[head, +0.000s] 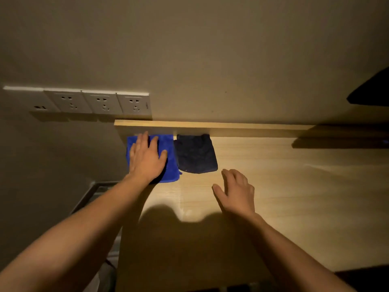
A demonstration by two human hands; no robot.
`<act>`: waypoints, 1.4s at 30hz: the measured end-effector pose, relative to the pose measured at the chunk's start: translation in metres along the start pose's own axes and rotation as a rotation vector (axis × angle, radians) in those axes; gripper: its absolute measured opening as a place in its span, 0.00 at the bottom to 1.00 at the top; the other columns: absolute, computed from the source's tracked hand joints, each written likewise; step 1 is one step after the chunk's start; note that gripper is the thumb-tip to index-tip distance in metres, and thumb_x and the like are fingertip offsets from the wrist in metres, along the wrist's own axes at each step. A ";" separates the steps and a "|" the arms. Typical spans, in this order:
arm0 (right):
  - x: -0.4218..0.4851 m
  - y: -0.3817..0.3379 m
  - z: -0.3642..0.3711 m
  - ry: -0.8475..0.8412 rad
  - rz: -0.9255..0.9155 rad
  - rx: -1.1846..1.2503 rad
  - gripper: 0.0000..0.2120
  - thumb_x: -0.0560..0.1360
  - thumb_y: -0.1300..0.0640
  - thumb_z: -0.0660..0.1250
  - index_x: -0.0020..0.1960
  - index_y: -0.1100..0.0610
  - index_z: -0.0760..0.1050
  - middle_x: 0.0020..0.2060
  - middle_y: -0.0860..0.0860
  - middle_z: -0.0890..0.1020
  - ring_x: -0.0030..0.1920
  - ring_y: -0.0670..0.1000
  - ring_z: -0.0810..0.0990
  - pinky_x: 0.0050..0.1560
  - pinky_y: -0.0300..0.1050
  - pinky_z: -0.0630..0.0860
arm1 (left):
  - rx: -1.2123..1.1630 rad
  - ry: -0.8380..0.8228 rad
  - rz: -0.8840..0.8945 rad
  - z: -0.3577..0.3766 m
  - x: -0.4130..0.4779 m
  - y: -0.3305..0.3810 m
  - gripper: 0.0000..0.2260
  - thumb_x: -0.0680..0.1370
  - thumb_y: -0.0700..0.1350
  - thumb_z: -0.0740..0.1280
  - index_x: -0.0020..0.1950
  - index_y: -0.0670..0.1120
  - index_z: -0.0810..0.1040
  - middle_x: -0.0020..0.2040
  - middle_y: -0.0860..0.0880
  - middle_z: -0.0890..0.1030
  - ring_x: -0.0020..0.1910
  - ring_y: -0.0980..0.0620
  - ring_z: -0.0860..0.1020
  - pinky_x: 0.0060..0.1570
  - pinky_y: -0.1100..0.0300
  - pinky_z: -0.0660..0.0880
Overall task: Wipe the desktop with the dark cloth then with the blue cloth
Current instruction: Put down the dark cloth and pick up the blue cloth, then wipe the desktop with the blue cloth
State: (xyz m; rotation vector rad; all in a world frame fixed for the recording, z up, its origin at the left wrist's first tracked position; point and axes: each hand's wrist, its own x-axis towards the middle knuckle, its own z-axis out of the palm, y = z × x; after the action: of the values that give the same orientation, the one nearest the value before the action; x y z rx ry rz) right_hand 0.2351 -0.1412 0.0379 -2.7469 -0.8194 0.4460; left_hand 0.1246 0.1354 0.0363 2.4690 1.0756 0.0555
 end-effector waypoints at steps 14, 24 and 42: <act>-0.035 0.046 0.044 -0.043 0.022 -0.290 0.40 0.76 0.21 0.38 0.83 0.36 0.39 0.84 0.46 0.39 0.84 0.54 0.37 0.79 0.70 0.41 | 0.354 -0.117 0.093 0.041 -0.005 -0.027 0.39 0.77 0.80 0.41 0.85 0.67 0.39 0.88 0.48 0.40 0.86 0.41 0.40 0.80 0.28 0.43; -0.040 0.051 0.051 0.051 -0.017 -0.235 0.38 0.78 0.24 0.40 0.84 0.38 0.45 0.85 0.46 0.45 0.84 0.55 0.41 0.79 0.69 0.44 | 0.341 -0.097 0.120 0.060 -0.118 -0.042 0.36 0.81 0.75 0.42 0.86 0.64 0.42 0.88 0.49 0.43 0.87 0.43 0.42 0.82 0.32 0.43; -0.053 0.058 0.052 0.008 -0.098 -0.021 0.36 0.80 0.27 0.48 0.84 0.41 0.53 0.85 0.48 0.49 0.84 0.55 0.43 0.78 0.70 0.43 | 0.116 0.064 0.094 0.095 -0.331 -0.049 0.29 0.85 0.58 0.49 0.81 0.48 0.73 0.83 0.45 0.68 0.82 0.43 0.66 0.80 0.43 0.60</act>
State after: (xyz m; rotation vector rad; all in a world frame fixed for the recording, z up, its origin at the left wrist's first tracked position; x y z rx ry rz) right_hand 0.2027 -0.2112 -0.0168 -2.7106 -0.9567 0.4098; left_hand -0.1192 -0.1049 -0.0245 2.6380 1.0142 0.1039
